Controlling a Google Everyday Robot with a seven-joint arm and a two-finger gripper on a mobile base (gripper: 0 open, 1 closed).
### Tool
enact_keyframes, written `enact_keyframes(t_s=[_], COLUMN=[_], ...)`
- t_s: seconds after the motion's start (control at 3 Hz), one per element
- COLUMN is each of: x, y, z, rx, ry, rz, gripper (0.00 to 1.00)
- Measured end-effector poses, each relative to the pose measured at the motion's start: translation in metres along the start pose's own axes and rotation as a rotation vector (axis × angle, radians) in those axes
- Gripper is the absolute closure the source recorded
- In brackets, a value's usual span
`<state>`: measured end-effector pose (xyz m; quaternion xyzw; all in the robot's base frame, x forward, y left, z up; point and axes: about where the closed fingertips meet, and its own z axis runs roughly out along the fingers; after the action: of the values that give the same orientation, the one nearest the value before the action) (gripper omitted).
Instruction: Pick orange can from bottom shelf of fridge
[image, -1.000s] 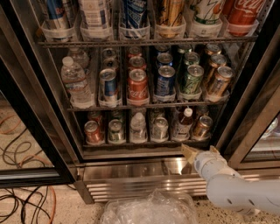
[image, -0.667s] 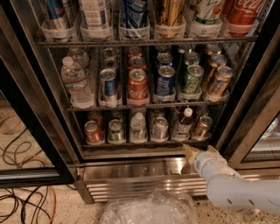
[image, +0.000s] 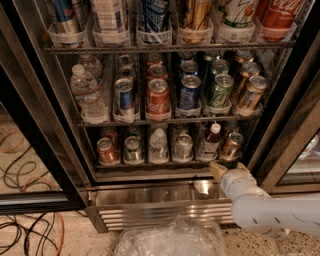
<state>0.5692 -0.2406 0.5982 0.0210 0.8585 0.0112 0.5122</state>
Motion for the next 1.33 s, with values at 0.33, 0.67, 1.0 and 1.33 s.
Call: enact_keyframes(t_s=[0.33,0.67,1.0,1.33], x=[0.004,0.005,0.001,-0.010], y=[-0.007,-0.015,-0.020,-0.020], z=[0.011,0.019,0.026,0.030], rx=[0.027,0.046,0.050,0.043], ry=[-0.022,-0.067,-0.122,-0.179], rz=[-0.022,-0.029,-0.022,-0.022], gripper=[0.31,0.30,0.30,0.30])
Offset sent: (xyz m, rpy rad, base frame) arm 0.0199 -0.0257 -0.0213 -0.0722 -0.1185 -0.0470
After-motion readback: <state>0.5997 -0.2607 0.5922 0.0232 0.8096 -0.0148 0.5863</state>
